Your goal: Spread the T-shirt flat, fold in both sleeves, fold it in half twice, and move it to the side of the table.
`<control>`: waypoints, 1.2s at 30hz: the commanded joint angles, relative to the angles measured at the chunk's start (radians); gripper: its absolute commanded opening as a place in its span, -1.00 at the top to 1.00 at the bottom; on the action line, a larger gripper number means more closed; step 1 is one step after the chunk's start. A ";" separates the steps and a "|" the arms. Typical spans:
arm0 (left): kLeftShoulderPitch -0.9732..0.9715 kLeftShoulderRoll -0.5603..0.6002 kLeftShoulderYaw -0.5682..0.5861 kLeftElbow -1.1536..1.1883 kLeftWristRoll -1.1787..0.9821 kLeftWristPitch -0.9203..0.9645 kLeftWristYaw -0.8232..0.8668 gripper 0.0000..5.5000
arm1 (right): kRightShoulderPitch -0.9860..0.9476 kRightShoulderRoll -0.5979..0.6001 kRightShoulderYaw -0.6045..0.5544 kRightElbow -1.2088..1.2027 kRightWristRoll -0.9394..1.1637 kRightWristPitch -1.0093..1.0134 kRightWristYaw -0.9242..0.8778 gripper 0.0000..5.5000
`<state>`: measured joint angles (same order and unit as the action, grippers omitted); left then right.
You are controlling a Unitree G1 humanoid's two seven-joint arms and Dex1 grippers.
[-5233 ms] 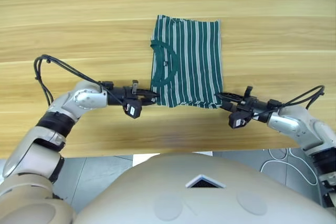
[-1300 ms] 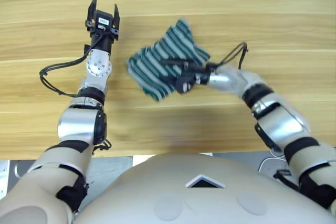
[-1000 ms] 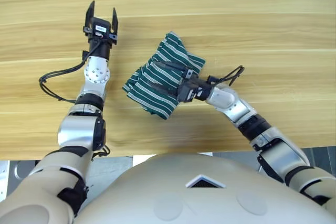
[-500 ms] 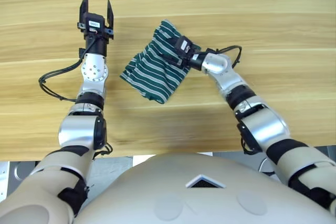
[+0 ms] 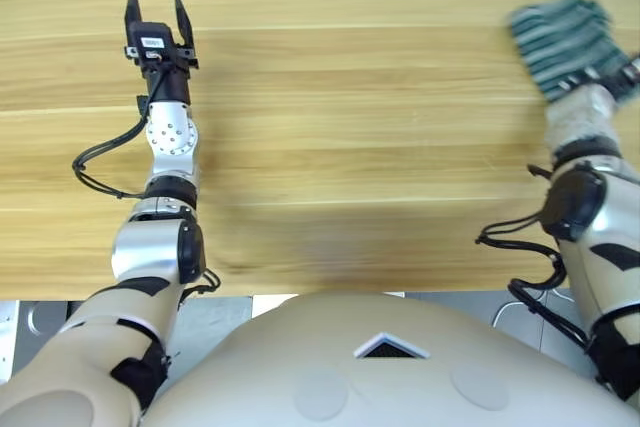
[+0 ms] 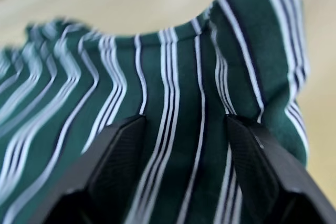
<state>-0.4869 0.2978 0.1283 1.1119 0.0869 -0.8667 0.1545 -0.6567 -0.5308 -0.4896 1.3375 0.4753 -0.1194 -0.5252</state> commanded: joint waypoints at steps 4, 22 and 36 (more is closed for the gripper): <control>0.040 0.021 0.025 0.016 -0.006 0.016 0.039 -0.03 | 0.122 0.058 -0.163 0.029 0.026 -0.033 -0.263 -0.02; -0.184 -0.278 0.003 0.143 -0.071 0.226 -0.111 -0.03 | -0.138 0.524 0.573 -0.051 -0.737 -0.472 0.142 -0.02; 0.094 -0.328 -0.090 -0.044 0.025 0.019 -0.069 -0.42 | 0.145 0.581 0.580 -0.165 -0.705 -0.643 0.293 -0.02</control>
<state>-0.4255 -0.0156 0.0559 1.0921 0.0926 -0.8300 0.0706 -0.5480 0.0549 0.0780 1.2022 -0.2202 -0.7460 -0.2496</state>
